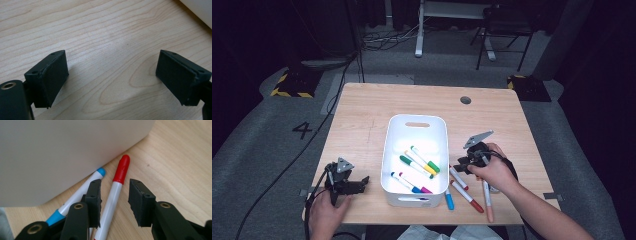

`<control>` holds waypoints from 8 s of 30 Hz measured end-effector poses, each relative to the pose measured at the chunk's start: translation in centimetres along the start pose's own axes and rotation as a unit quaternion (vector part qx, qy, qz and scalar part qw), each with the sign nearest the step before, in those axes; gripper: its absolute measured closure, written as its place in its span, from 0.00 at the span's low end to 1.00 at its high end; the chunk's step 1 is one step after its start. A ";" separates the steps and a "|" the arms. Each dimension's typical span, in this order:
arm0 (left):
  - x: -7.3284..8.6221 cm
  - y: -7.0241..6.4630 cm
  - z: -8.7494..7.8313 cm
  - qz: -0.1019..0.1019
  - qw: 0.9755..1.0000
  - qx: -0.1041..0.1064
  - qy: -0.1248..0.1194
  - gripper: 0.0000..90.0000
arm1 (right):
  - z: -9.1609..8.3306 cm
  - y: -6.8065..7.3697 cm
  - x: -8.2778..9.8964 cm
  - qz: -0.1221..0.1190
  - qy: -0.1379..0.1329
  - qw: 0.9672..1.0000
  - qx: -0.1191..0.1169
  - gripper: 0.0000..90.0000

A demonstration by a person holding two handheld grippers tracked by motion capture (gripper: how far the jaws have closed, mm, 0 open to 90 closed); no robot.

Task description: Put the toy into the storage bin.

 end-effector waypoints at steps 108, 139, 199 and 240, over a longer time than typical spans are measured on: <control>-0.2 -0.1 0.2 0.002 1.000 0.000 0.001 0.11 | -5.3 6.3 -10.4 -0.078 -0.067 0.994 -0.032 0.85; -0.3 -0.1 0.2 0.002 1.000 -0.003 0.002 0.11 | -0.9 7.6 -11.5 -0.105 -0.023 0.994 -0.024 0.85; -0.3 -0.1 0.2 0.001 1.000 0.000 0.001 0.11 | -6.3 5.5 -5.7 -0.079 -0.049 0.995 -0.020 0.57; -0.3 -0.1 0.2 0.001 1.000 -0.002 0.001 0.11 | 1.2 3.3 7.2 -0.011 0.048 0.999 -0.019 0.72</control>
Point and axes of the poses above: each handheld gripper's, and its own axes: z roughly forward along the jaws, x roughly out of its underside, y roughly to its left, the point moved 5 cm from there along z, roughly forward along the jaws, and after that the axes turned 7 degrees about z, right-handed, at the moved point
